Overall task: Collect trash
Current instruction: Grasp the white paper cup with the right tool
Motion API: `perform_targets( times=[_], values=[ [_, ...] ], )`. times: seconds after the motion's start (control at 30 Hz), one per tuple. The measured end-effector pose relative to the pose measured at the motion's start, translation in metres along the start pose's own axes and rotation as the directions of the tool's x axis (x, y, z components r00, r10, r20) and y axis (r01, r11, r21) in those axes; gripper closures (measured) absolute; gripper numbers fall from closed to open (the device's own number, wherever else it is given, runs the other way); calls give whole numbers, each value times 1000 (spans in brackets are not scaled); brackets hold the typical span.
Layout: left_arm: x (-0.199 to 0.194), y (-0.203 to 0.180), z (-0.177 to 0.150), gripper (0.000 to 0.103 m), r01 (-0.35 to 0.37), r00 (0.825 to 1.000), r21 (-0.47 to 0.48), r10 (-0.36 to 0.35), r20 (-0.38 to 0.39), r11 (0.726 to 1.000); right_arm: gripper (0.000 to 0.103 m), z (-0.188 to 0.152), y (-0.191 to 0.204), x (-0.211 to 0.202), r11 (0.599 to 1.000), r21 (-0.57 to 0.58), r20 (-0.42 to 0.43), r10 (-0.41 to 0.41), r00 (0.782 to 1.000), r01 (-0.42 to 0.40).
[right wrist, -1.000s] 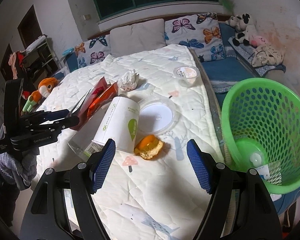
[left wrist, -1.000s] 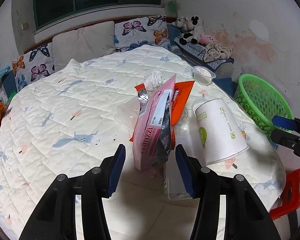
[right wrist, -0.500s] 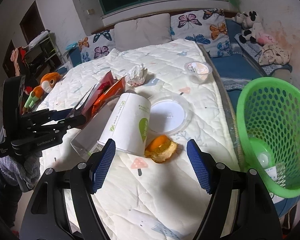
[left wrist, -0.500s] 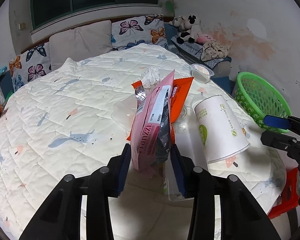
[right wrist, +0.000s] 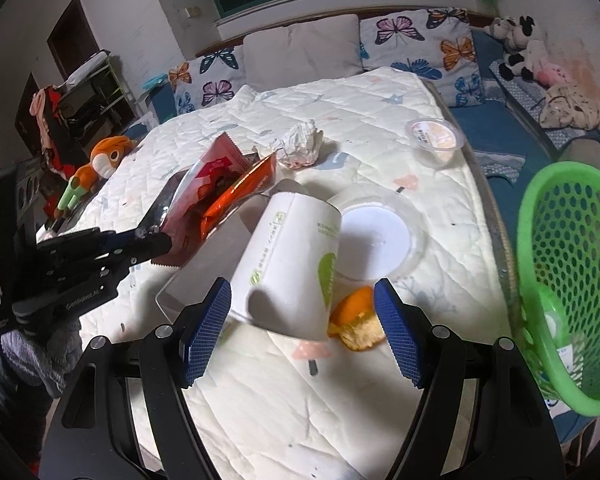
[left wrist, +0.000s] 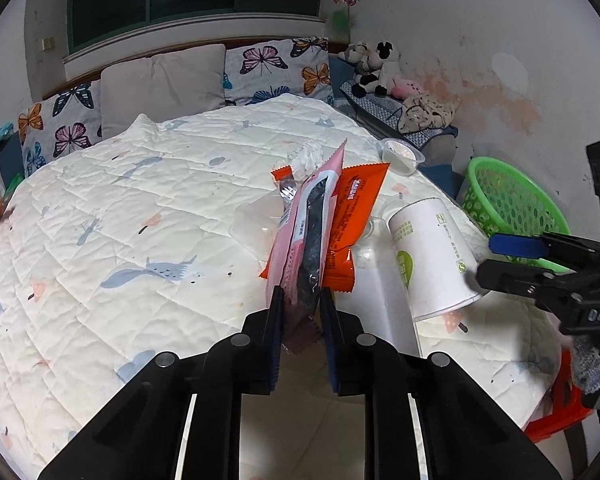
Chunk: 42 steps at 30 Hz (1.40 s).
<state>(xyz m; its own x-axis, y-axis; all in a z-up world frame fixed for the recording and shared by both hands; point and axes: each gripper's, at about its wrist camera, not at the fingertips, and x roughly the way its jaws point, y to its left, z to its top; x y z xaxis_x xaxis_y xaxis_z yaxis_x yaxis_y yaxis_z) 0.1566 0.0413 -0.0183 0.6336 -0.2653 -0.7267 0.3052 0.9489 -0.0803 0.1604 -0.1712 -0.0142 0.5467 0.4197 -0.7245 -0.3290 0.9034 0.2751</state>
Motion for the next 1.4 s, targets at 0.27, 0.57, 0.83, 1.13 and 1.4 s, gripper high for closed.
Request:
perform_targets(
  times=[0.27, 0.57, 0.83, 1.13, 1.4],
  values=[
    [-14, 6, -2, 85, 8, 1000, -20, -8, 24, 1000, 29, 17, -6, 22, 996, 71, -38, 47, 998, -45],
    [-28, 3, -1, 85, 12, 999, -16, -12, 52, 1000, 30, 25, -15, 44, 990, 132, -70, 58, 996, -49],
    [-34, -1, 2, 85, 16, 998, -8, -15, 67, 1000, 41, 24, -16, 47, 985, 148, -80, 97, 992, -84],
    [-42, -9, 4, 85, 30, 996, -5, -29, 82, 1000, 42, 18, -15, 26, 986, 138, -37, 102, 994, -96],
    [-50, -23, 9, 85, 56, 994, 8, -57, 97, 998, 42, 8, -17, -9, 985, 134, 25, 106, 994, -109]
  ],
)
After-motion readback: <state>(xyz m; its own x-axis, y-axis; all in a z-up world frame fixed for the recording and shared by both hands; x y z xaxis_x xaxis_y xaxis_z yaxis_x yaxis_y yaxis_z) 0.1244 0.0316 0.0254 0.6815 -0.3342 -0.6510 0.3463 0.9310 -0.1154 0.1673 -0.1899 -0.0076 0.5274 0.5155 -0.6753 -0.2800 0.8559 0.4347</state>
